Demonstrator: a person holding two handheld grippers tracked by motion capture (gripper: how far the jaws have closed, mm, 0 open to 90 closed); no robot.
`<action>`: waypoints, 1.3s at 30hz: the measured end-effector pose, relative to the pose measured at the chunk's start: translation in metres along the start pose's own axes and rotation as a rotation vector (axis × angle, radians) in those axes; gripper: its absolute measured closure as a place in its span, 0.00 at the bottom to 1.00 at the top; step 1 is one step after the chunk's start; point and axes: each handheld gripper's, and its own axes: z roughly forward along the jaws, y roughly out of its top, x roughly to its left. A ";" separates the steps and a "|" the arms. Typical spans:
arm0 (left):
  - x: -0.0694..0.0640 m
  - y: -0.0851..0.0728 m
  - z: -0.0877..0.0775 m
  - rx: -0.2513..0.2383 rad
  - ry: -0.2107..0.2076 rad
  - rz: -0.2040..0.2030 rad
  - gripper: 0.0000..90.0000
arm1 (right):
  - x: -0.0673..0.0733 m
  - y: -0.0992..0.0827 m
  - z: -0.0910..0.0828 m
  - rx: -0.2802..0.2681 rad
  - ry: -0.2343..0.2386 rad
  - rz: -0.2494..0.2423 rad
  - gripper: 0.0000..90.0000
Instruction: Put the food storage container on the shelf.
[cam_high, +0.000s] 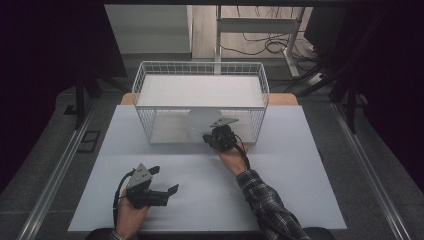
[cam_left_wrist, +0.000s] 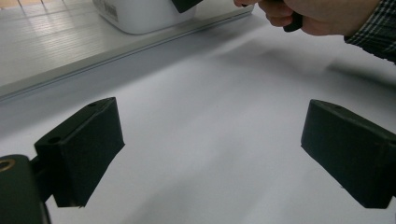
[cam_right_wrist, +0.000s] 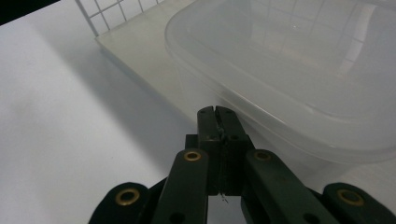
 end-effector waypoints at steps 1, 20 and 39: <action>0.000 0.000 0.000 0.000 -0.001 0.000 0.06 | 0.000 0.001 0.001 0.002 -0.002 0.002 0.99; 0.003 0.000 -0.004 -0.030 -0.014 -0.040 0.06 | -0.001 0.002 -0.001 0.002 0.019 0.020 0.81; 0.003 0.000 -0.001 -0.013 -0.031 -0.044 0.05 | 0.010 -0.001 -0.016 -0.005 0.038 0.006 0.45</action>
